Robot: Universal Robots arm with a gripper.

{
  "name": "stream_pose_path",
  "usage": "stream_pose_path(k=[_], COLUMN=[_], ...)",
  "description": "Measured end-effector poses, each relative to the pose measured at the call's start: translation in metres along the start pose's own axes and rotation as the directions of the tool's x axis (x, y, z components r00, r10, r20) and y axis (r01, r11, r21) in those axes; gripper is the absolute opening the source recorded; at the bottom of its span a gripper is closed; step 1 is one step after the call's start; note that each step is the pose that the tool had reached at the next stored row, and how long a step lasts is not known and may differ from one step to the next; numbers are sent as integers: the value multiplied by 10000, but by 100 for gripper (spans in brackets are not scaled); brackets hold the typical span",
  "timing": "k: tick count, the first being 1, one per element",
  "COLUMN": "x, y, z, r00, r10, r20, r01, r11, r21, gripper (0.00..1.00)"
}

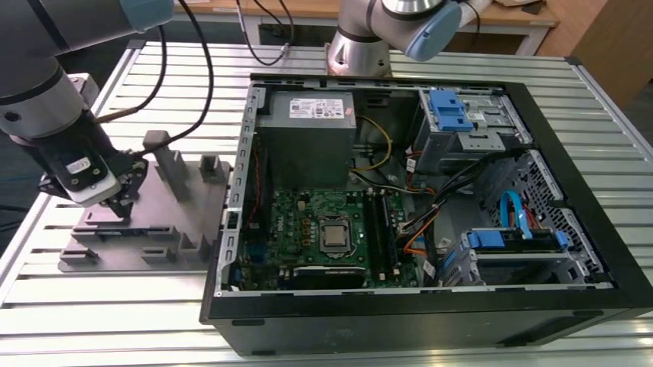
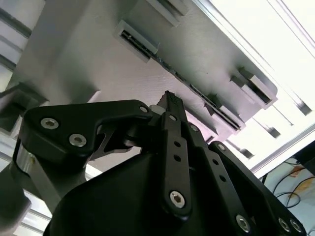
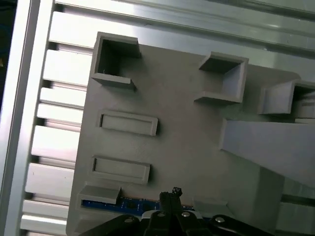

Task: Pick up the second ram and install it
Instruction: 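Pick up the second ram and move it above second insertion slot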

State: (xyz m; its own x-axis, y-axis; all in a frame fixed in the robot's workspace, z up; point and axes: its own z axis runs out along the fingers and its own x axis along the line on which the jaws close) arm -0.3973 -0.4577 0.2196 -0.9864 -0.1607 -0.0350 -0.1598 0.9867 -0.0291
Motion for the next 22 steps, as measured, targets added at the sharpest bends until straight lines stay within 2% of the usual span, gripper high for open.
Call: stream_pose_path(k=[4,10,16,22], x=[0,0,0,0], y=[0,0,0,0], z=[0,0,0,0], r00=[9980,9898,9776,9620], r10=[-640,-1427,-2105,-2727], r20=[19,45,69,92], r01=[640,1427,2105,2728], r11=[9980,9898,9776,9620], r21=[-22,-47,-67,-85], gripper=[7,7,7,7])
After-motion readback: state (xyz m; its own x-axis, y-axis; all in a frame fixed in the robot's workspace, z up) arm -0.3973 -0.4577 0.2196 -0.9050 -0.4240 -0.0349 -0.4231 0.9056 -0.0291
